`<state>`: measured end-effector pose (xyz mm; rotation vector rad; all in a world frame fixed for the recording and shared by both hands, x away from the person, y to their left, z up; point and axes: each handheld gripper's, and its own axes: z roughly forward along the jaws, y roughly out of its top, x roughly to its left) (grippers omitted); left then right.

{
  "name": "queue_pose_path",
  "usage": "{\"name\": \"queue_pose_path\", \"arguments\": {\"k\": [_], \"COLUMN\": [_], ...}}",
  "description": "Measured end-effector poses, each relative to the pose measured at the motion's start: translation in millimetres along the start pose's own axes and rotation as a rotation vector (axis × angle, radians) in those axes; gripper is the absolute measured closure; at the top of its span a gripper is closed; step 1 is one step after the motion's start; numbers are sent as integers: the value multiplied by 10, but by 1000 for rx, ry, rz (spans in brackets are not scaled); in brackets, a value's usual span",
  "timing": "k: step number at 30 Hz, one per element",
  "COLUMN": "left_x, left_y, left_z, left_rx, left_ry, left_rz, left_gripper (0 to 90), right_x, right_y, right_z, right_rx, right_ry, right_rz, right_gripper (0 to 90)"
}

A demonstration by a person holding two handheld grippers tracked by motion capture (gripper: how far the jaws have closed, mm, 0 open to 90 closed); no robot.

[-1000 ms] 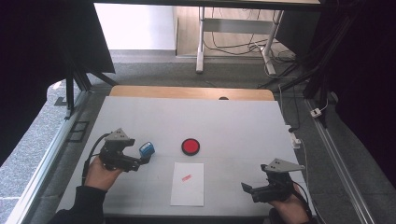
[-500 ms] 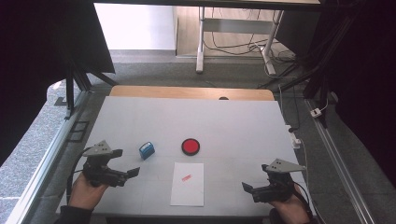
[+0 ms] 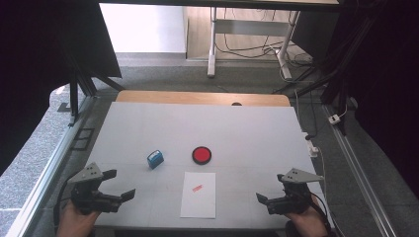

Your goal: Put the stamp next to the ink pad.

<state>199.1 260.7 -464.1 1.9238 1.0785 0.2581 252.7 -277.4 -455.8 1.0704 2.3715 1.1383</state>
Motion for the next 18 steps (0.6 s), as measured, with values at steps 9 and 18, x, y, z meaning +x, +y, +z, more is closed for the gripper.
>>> {"name": "queue_pose_path", "arguments": {"k": [9,18], "left_x": [-7,-4], "left_y": [-158,-160], "left_z": [-5,42], "left_rx": [95,137], "left_ry": [82,101], "left_rz": [1,-9], "left_gripper": [0,0], "right_x": [0,0], "right_y": [-2,-3], "right_z": [-1,2], "right_rx": [-3,6], "right_ry": [-2,-7], "right_rz": [5,1], "right_gripper": [2,2]}}
